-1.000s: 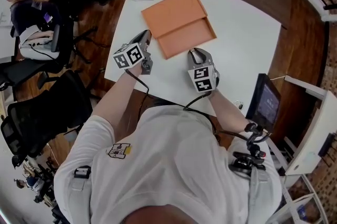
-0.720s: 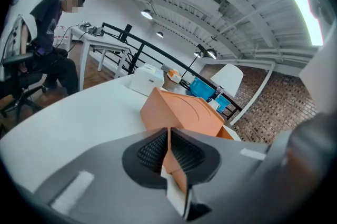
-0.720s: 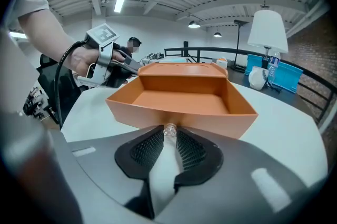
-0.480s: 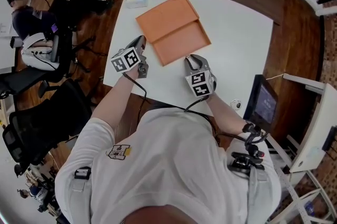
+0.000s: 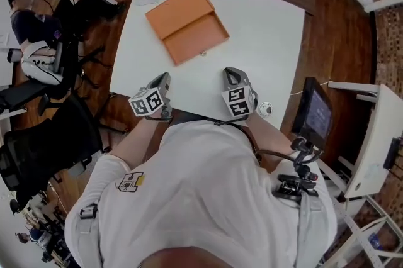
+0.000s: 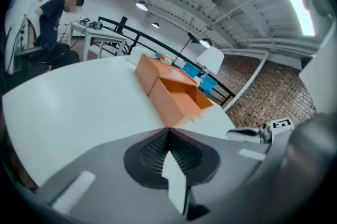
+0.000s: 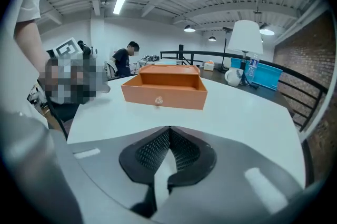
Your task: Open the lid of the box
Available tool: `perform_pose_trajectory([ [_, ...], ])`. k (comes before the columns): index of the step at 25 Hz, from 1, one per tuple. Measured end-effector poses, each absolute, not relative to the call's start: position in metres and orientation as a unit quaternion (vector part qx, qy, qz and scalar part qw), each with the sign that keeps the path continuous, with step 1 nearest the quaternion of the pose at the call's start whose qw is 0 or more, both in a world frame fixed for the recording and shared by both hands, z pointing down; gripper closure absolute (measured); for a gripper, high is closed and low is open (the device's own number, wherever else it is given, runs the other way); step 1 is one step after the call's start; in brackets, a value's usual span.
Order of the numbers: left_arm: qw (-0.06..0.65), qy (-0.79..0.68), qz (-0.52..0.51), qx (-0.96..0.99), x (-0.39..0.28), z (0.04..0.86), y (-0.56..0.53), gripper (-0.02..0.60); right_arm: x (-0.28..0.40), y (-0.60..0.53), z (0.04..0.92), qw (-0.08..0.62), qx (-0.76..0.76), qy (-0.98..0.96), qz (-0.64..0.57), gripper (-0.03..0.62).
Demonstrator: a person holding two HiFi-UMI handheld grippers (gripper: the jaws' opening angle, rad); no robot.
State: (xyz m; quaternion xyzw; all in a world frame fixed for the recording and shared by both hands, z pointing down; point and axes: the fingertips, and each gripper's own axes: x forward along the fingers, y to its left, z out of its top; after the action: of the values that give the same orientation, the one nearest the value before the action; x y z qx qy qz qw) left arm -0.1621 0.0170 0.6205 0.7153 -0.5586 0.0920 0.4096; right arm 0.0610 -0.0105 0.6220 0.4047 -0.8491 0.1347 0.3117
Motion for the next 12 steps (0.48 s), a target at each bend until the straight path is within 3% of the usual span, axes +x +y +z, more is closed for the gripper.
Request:
perform_pose_trajectory([
  [12,0.393,-0.531,0.145,0.737,-0.118,0.648,0.06,0.581,0.067,0.0,0.621,0.307,0.384,-0.863,0.119,0.595],
])
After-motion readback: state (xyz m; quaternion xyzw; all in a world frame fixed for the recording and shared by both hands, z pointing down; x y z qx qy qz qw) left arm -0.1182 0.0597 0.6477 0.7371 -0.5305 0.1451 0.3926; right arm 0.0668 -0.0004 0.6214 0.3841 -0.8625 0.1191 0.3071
